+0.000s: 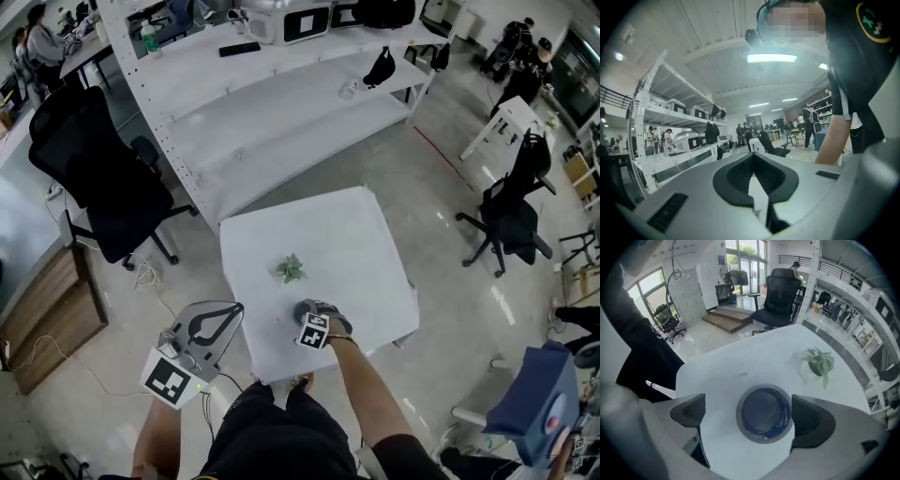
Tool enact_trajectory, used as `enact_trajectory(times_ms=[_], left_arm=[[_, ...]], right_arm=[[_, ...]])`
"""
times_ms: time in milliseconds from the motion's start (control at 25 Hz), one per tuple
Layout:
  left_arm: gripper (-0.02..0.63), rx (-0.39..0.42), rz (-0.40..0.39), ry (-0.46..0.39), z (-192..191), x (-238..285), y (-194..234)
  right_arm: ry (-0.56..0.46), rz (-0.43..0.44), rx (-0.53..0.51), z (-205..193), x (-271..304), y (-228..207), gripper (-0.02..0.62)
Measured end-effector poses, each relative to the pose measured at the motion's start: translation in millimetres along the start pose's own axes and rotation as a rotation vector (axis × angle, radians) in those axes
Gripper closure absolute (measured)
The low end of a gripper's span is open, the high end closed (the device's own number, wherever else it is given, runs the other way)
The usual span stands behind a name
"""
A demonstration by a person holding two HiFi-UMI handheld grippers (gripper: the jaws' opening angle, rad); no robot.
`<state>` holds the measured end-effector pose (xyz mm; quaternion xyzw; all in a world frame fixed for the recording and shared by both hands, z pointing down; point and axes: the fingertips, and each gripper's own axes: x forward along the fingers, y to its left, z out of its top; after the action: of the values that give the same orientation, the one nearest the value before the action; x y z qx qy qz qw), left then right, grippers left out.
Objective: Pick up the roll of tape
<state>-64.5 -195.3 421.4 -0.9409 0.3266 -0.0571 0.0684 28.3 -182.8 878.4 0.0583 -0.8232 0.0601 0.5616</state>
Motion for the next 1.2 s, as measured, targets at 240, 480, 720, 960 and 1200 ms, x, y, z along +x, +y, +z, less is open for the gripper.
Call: enact_trajectory(times_ms=[240,480,720,960,1200], left_arm=[[0.589,-0.013,0.014,0.02,-5.7,-2.1,5.8],[0.589,-0.019,0.015,0.016,-8.1,-2.2,7.6],[0.589,-0.01,0.002,0.03,-9.8,0.4,4.2],[0.589,-0.02,0.014,0.053,-13.9,-6.4,4.5],[0.589,-0.022,0.026,0.06,-14.8,-13.9,7.4]], right_arm=[[0.033,-0.022,-0.036,-1.5,12.2,-4.8,0.036],[0.063,-0.016,-0.071,-9.3,19.1,8.9,0.061],[0.112,-0.012,-0.097,-13.4,35.1,8.6,0.095],[0.147,0.011,-0.098,-17.0,49.8,12.1,0.129],[0.159,0.043,-0.085,-14.5,52.4,12.6,0.134]])
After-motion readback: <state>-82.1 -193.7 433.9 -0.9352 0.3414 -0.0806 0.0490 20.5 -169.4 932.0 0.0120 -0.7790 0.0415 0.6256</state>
